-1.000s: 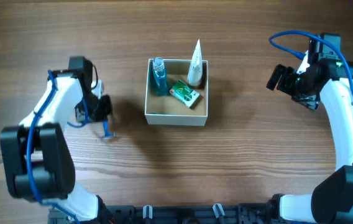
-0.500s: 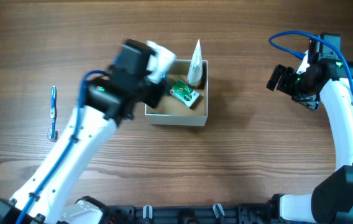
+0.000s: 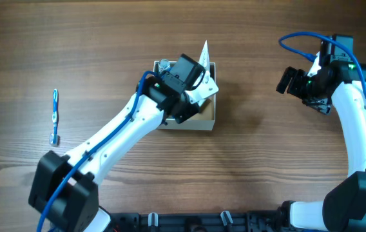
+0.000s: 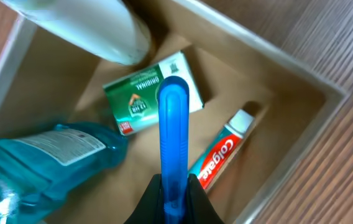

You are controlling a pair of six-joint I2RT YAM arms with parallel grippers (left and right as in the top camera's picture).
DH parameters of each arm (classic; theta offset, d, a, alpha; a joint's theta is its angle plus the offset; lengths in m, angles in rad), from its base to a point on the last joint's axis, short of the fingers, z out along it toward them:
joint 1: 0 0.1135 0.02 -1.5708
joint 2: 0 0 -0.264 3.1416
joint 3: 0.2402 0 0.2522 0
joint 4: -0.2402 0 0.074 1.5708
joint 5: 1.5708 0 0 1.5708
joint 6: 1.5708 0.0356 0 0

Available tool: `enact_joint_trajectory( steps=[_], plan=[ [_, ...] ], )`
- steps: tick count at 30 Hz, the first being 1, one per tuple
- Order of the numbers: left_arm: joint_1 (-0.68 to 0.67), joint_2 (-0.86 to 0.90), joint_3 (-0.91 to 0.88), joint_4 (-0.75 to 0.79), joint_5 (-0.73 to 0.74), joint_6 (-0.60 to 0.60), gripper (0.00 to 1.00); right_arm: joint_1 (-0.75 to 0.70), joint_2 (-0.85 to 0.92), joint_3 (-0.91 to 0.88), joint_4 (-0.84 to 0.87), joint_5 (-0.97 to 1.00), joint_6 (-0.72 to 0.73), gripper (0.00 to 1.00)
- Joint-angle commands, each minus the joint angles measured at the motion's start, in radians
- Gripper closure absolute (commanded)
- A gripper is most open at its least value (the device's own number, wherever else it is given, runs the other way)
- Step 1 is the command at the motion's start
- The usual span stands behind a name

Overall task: Pack container
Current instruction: 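Carry the blue razor into the box front and release it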

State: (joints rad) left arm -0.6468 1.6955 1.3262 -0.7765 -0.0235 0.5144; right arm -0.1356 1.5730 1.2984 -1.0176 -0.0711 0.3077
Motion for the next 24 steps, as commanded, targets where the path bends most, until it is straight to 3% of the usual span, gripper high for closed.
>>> enact_joint_trajectory(
  steps=[1,2,3,4,6,8,12,14,18,24],
  plan=[
    [0.005,0.024,0.003,0.003,-0.034,0.032,0.94,-0.002,0.007,0.002,-0.001,-0.008,-0.019,0.00],
    [0.005,0.023,0.003,0.003,-0.034,0.031,0.84,-0.002,0.007,0.002,-0.001,-0.008,-0.019,0.00],
    [0.005,0.023,0.003,-0.002,-0.034,0.028,0.60,-0.002,0.007,0.002,0.000,-0.008,-0.019,0.00],
    [0.005,0.023,0.003,-0.006,-0.034,0.028,0.53,-0.002,0.007,0.002,0.000,-0.005,-0.019,0.00],
    [0.005,0.013,0.003,-0.009,-0.035,0.027,0.40,-0.002,0.007,0.002,0.000,0.000,-0.020,0.00],
    [0.005,-0.010,0.003,-0.013,-0.035,0.023,0.34,-0.002,0.007,0.002,0.000,0.003,-0.020,0.00],
    [0.008,-0.092,0.004,-0.022,-0.134,-0.109,0.16,-0.002,0.007,0.002,0.000,0.003,-0.020,0.00],
    [0.026,-0.149,0.004,-0.045,-0.163,-0.168,0.00,-0.002,0.007,0.002,0.000,0.003,-0.020,0.00],
    [0.169,-0.278,0.004,-0.105,-0.161,-0.306,0.00,-0.002,0.007,0.002,0.000,0.003,-0.020,0.00],
    [0.534,-0.333,0.002,-0.122,-0.142,-0.449,0.00,-0.002,0.007,0.002,0.000,0.003,-0.021,0.00]
  ],
)
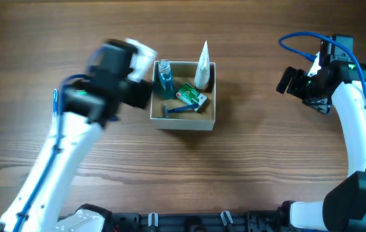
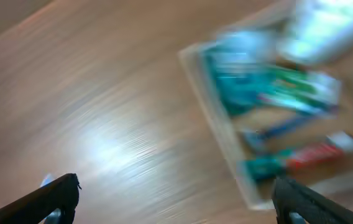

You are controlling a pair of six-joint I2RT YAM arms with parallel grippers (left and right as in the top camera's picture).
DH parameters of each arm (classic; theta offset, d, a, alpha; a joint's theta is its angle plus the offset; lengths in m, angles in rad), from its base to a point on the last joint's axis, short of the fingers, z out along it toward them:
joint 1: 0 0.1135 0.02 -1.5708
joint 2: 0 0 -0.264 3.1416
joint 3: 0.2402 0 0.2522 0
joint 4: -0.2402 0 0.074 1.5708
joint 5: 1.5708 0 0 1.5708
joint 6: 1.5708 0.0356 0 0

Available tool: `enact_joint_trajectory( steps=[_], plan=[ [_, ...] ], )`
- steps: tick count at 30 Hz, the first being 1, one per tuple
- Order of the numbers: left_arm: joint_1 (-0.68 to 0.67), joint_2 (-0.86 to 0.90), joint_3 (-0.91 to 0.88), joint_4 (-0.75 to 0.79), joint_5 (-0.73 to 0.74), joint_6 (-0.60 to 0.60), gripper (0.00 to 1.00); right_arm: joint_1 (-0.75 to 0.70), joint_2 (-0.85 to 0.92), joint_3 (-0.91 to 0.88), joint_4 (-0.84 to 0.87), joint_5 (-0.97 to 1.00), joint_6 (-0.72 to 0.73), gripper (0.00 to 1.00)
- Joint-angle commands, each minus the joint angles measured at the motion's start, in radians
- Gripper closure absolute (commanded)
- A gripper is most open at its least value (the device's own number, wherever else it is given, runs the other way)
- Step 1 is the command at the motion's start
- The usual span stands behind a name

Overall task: Pack container
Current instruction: 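Carry the blue razor into the box front and release it, then move the left gripper to the blue Colgate toothbrush and grasp it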

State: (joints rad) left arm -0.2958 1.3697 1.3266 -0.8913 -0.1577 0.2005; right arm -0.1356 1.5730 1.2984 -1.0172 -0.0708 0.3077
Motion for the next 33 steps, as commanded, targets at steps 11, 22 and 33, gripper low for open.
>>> enact_joint_trajectory(
  steps=[11,22,33],
  plan=[
    [0.644,0.273,-0.032,0.058,0.138,-0.151,0.00,-0.002,0.007,0.002,-0.003,0.002,-0.023,0.00],
    [0.713,0.551,-0.032,0.197,0.192,-0.065,0.00,-0.002,0.007,0.002,-0.016,0.002,-0.039,0.00],
    [0.715,0.678,-0.032,0.240,0.191,-0.047,0.00,-0.002,0.007,0.002,-0.023,0.002,-0.039,0.00]
  ],
)
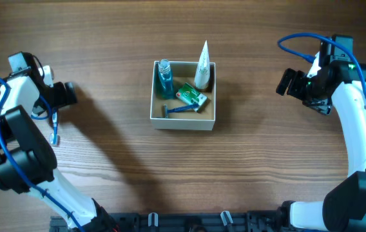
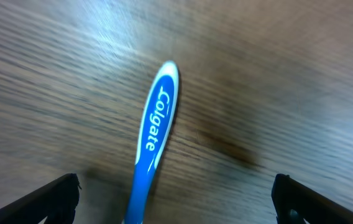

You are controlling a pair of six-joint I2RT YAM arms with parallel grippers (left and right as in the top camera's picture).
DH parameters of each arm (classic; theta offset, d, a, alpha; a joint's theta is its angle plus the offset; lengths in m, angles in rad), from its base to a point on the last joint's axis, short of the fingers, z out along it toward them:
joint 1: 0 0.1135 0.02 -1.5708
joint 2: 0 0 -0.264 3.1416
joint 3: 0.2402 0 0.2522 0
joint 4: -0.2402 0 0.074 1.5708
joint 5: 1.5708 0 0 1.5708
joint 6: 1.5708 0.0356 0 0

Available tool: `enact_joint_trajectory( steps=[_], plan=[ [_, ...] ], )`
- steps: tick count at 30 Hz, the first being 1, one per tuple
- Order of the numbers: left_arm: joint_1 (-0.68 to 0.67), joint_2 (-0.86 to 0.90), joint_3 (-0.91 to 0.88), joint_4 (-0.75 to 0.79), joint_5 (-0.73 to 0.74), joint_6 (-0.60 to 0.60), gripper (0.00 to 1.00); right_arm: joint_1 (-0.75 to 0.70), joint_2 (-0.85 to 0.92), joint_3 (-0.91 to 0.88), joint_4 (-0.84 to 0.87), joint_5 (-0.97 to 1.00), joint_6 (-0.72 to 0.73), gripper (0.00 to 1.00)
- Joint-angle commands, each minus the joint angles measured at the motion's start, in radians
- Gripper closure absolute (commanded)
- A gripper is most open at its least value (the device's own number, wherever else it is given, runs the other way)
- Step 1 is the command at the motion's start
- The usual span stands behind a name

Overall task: Pack container
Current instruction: 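Move the left gripper to the blue Colgate toothbrush and grasp it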

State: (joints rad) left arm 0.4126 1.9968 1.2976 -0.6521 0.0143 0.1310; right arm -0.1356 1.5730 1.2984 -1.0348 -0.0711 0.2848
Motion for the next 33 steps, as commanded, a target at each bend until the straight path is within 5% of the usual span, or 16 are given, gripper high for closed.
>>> enact_joint_trajectory(
  steps=[1,9,24,33],
  plan=[
    [0.006,0.061,-0.003,0.002,0.018,0.023,0.00,-0.002,0.007,0.002,-0.007,0.003,-0.016,0.00],
    [0.006,0.068,-0.004,-0.015,-0.012,0.022,0.07,-0.002,0.007,0.002,-0.012,0.002,-0.016,0.00],
    [0.006,0.068,-0.003,-0.063,-0.010,0.018,0.79,-0.002,0.007,0.002,-0.026,0.002,-0.016,0.00],
    [0.006,0.068,-0.003,-0.066,-0.004,0.019,0.89,-0.002,0.007,0.002,-0.027,0.003,-0.016,0.00]
  ],
)
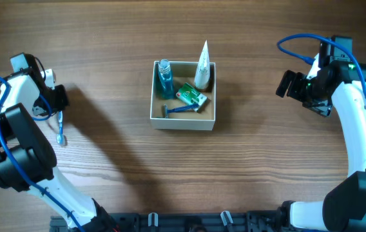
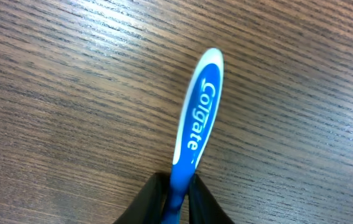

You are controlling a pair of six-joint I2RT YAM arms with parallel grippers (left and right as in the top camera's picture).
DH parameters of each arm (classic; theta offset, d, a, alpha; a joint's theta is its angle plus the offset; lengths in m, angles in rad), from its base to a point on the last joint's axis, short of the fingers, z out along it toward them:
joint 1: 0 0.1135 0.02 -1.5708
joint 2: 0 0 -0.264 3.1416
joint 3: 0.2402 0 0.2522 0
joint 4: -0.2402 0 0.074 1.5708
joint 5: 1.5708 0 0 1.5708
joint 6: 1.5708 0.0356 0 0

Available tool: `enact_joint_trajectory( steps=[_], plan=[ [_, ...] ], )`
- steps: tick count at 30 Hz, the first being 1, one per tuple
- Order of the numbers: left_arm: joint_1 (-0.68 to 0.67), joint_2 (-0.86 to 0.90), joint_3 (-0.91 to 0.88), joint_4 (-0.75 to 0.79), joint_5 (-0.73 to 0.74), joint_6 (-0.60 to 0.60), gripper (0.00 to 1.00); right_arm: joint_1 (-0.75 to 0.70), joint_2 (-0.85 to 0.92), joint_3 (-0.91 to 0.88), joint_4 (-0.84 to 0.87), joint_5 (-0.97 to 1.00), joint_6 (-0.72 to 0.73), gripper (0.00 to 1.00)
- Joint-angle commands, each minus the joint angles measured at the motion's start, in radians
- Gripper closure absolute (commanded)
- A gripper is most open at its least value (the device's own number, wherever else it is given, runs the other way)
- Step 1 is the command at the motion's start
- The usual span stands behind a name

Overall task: Pack container
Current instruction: 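Move the left gripper to the blue Colgate toothbrush and grasp it, then carry the toothbrush into the box with the left gripper and release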

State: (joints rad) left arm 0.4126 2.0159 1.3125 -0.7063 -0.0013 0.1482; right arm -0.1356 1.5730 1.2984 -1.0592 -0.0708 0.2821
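A blue Colgate toothbrush [image 2: 198,112] is at the table's far left, seen from overhead [image 1: 60,127] pointing toward the front edge. My left gripper [image 2: 178,182] is shut on its handle, the fingers pressed against both sides. Whether the brush is off the wood cannot be told. The cardboard box [image 1: 183,125] stands mid-table, holding a blue mouthwash bottle [image 1: 164,76], a white tube [image 1: 202,61], a green soap packet [image 1: 191,95] and a blue razor [image 1: 182,109]. My right gripper [image 1: 286,82] hovers open at the far right, holding nothing.
Bare wood lies between the toothbrush and the box. The left arm's base [image 1: 15,154] rises near the front left, and a blue cable [image 1: 296,42] loops above the right arm.
The left gripper was open around the toothbrush handle; it is now shut on it. The brush has turned slightly on the table. The right arm has not moved.
The left gripper was down in the box, shut on the blue razor. Then it was open, left of the box, with the razor lying inside. Then it stood open over the toothbrush at the far left, and now grips the handle.
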Motion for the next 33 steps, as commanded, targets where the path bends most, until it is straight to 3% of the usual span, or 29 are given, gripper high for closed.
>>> enact_joint_trajectory(
  steps=[1,7,18,28,33],
  plan=[
    [0.006,0.049,-0.018,-0.012,0.012,0.002,0.89,-0.002,0.007,0.002,-0.003,0.002,-0.013,0.00],
    [0.006,0.049,-0.018,-0.004,0.012,0.001,0.96,-0.002,0.007,0.002,-0.003,0.002,-0.013,0.00],
    [-0.063,-0.006,0.051,-0.036,0.013,-0.048,0.96,-0.002,0.007,0.002,-0.003,0.002,-0.019,0.00],
    [-0.314,-0.281,0.155,-0.212,0.021,-0.043,0.96,-0.002,0.007,0.002,-0.003,0.003,-0.021,0.00],
    [-0.468,-0.458,0.157,-0.238,0.063,0.120,0.96,-0.002,0.007,0.002,-0.003,0.002,-0.021,0.00]
  ],
)
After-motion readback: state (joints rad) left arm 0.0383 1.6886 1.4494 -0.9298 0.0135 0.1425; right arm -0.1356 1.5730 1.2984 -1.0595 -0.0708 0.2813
